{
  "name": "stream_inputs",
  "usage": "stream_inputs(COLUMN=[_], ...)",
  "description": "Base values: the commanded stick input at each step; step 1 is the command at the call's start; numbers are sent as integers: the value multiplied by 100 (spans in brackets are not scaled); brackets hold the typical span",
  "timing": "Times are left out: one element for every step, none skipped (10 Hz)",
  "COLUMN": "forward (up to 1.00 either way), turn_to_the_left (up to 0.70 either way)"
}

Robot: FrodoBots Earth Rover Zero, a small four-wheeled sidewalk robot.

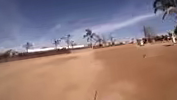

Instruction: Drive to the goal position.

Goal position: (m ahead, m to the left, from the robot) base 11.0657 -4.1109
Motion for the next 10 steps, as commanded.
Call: stream_inputs(forward=[70,70,70,70,70,70,70,70,70,70], turn_to_the_left=[-16,-6,0,0,0,0,0,0,0,0])
